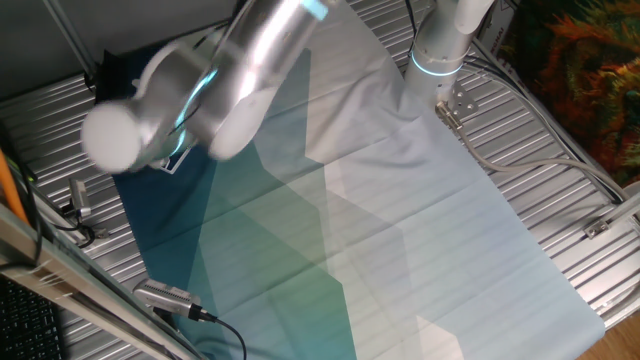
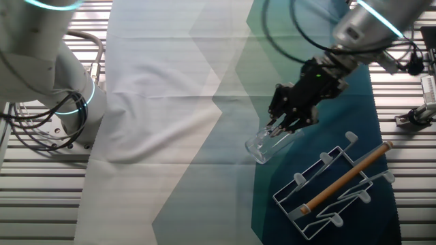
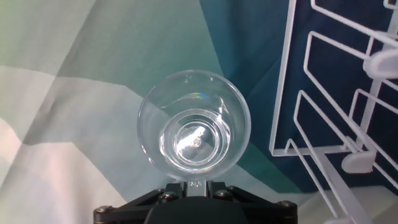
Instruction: Put the cup on the cup rack
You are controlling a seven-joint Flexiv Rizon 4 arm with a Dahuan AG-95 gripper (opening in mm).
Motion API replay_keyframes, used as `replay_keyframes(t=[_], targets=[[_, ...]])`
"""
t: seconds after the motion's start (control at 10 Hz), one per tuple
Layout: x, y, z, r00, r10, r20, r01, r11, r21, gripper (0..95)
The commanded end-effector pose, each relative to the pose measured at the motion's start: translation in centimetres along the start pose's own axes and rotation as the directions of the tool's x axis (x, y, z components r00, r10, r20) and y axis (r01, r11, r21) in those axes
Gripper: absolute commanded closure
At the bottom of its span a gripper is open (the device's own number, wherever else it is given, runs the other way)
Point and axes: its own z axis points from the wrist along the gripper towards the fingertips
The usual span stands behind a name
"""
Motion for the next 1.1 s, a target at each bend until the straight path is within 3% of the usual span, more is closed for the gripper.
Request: replay_keyframes(t=[0.1, 0.6, 1.1], targets=[[0.0, 0.1, 0.9, 0.998, 0.02, -0.056, -0.021, 1.0, -0.017, 95.0], [0.0, 0.1, 0.9, 0.999, 0.005, -0.043, -0.006, 1.0, -0.024, 95.0], [-1.0, -0.2, 1.5, 1.0, -0.009, -0.014, 0.009, 0.999, -0.042, 95.0]])
